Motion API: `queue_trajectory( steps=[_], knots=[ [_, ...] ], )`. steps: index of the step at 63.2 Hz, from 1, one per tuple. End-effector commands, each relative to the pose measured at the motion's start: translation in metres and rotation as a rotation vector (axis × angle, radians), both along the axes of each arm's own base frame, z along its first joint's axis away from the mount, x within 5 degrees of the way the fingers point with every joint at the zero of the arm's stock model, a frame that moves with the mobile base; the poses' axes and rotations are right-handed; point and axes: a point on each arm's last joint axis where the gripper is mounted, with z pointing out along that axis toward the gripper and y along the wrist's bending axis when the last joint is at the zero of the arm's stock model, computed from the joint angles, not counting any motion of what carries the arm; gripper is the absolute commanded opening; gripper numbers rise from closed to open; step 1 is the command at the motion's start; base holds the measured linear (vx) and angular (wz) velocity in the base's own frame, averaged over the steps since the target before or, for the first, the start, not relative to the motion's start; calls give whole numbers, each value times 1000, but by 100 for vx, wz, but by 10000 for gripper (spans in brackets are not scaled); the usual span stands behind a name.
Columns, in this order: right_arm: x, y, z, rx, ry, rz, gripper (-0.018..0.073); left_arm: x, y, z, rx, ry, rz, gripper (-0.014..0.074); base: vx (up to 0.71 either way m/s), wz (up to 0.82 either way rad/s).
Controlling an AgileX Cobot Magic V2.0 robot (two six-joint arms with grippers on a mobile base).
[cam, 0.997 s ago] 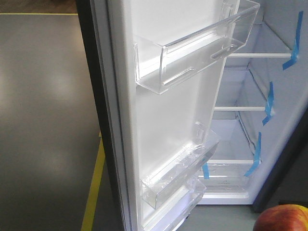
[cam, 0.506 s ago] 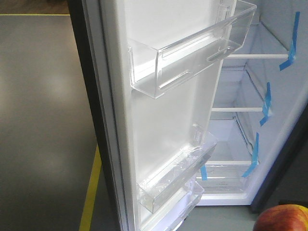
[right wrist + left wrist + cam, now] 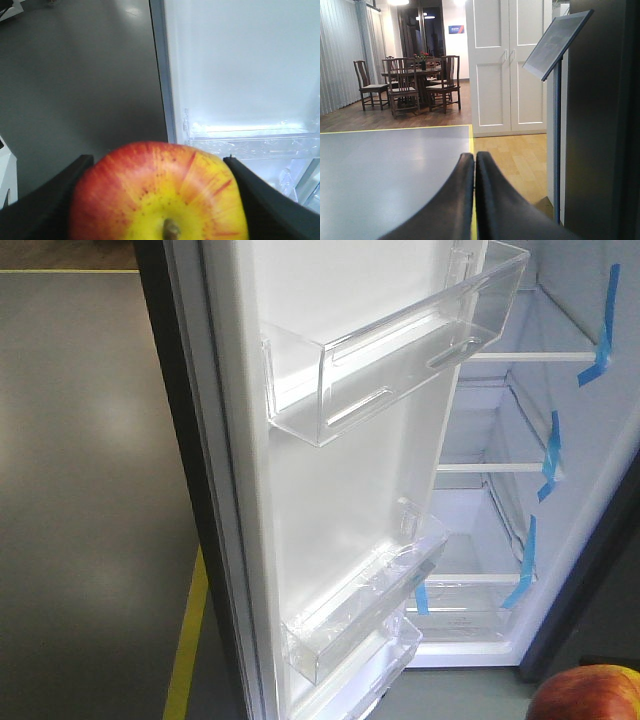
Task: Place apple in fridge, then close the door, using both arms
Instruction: 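Drive closer to the door bins, keeping the apple in the right gripper, then raise the apple with the right gripper and lower it into the upper door bin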
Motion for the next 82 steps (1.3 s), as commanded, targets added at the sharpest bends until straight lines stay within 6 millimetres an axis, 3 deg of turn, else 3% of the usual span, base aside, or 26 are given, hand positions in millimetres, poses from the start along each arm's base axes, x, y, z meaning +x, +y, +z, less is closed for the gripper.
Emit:
queue_trajectory(
  steps=[1, 28, 40, 60, 82],
  knots=[
    [2, 1, 13, 56, -53, -20, 370, -1, 0, 1, -8, -71, 0, -6, 0, 0],
    [5, 0, 16, 80, -81, -52, 361, -1, 0, 1, -8, -71, 0, -6, 0, 0],
    [24, 0, 31, 105, -92, -121, 342, -1, 0, 1, -8, -71, 0, -6, 0, 0],
    [80, 8, 84, 28, -87, -179, 341, -1, 0, 1, -8, -71, 0, -6, 0, 0],
    [145, 24, 159, 21, -198, -193, 341, -1, 0, 1, -8, -71, 0, -6, 0, 0]
  ],
)
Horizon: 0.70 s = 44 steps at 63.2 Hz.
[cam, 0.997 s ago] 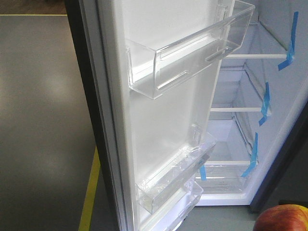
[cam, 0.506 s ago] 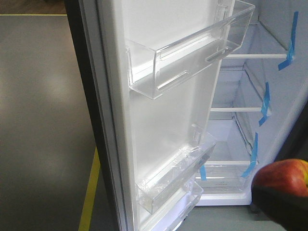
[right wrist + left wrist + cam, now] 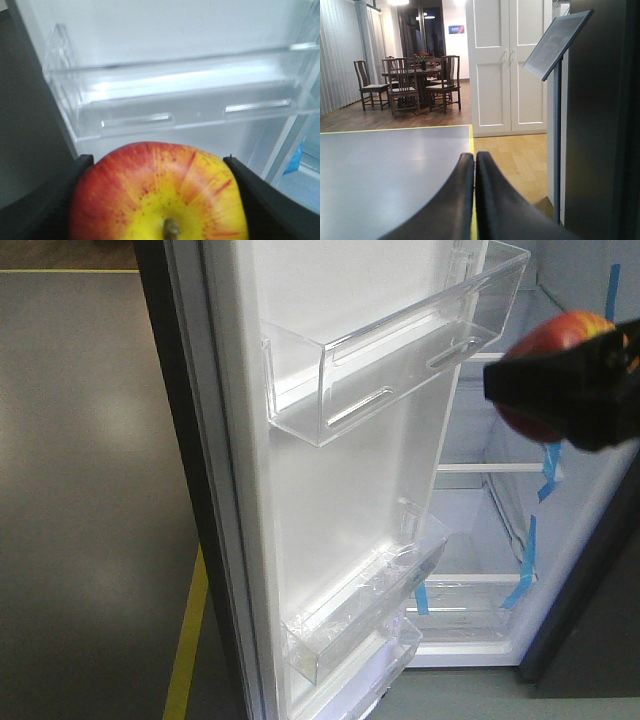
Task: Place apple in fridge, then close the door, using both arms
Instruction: 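Raise the apple with the right gripper and lower it into the upper door bin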
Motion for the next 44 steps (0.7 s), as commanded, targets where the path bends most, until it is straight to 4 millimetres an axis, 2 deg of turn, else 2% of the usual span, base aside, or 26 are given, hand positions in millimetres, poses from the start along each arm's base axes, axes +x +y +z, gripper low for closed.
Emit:
queue_trajectory(
  steps=[1, 20, 36, 44],
  knots=[
    [17, 4, 32, 51, -114, -22, 341, -1, 0, 1, -8, -71, 0, -6, 0, 0],
    [73, 19, 68, 63, -183, -22, 341, -1, 0, 1, -8, -71, 0, -6, 0, 0],
    [113, 26, 69, 17, -200, -43, 341, -1, 0, 1, -8, -71, 0, -6, 0, 0],
    [131, 31, 61, 16, -189, -49, 341, -1, 0, 1, -8, -71, 0, -6, 0, 0]
  ],
)
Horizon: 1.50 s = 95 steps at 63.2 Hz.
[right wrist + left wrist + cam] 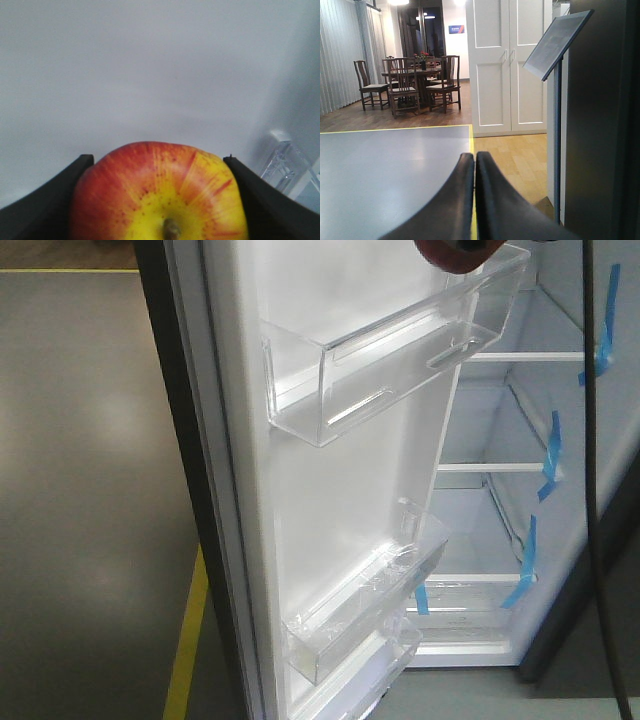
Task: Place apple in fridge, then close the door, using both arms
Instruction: 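Raise the apple with the right gripper and lower it into the upper door bin, then open the right gripper and withdraw it from the apple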
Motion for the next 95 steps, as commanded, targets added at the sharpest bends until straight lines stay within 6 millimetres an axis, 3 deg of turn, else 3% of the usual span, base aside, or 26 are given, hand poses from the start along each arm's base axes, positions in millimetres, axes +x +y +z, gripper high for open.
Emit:
queue_trajectory(
  steps=[1, 23, 35, 47, 57, 70, 77, 95],
  knots=[
    [1, -1, 21, 54, -123, -25, 341, -1, 0, 1, -8, -71, 0, -6, 0, 0],
    [37, 7, -6, 37, -82, -46, 366, -1, 0, 1, -8, -71, 0, -6, 0, 0],
    [38, 8, -11, 32, -53, -37, 496, -1, 0, 1, -8, -71, 0, -6, 0, 0],
    [27, 5, 1, 39, -84, -37, 568, -1, 0, 1, -8, -71, 0, -6, 0, 0],
    [6, 0, 17, 39, -107, -26, 566, -1, 0, 1, -8, -71, 0, -6, 0, 0],
    [-39, -10, 33, 78, -141, -9, 548, -1, 0, 1, -8, -71, 0, -6, 0, 0],
    [-66, -17, 22, 135, -158, -10, 528, -1, 0, 1, -8, -71, 0, -6, 0, 0],
    [-140, -37, -39, 162, -128, -16, 513, -1, 0, 1, -8, -71, 0, -6, 0, 0]
  ],
)
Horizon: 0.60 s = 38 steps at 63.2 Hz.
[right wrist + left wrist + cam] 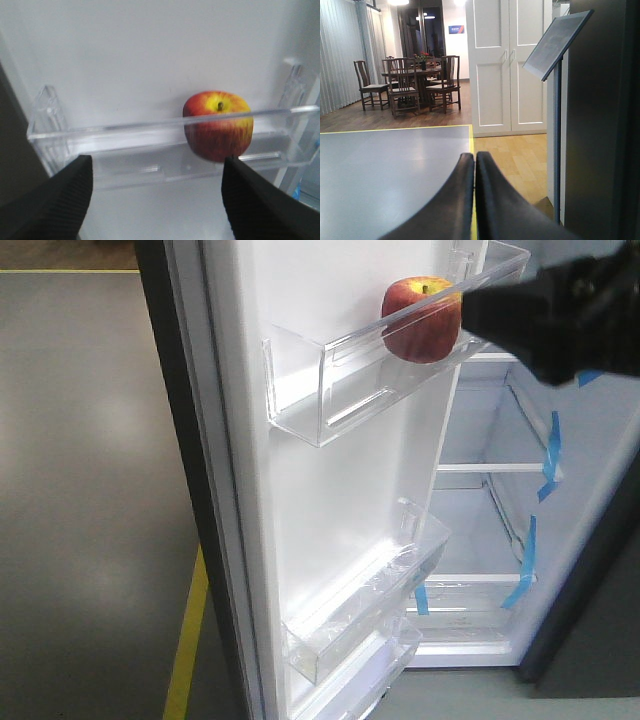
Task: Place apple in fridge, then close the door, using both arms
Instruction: 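Open the right gripper and withdraw it from the apple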
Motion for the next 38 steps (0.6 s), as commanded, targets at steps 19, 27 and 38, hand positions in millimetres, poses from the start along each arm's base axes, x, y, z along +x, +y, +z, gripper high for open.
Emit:
queue_trajectory(
  steps=[19, 27, 38],
  knots=[
    [-99, -27, -60, 90, -53, -18, 513, -1, 0, 1, -8, -71, 0, -6, 0, 0],
    [-127, -33, -86, 83, -52, 4, 513, -1, 0, 1, -8, -71, 0, -6, 0, 0],
    [-160, -37, -117, 70, -3, 63, 513, -1, 0, 1, -8, -71, 0, -6, 0, 0]
  ],
)
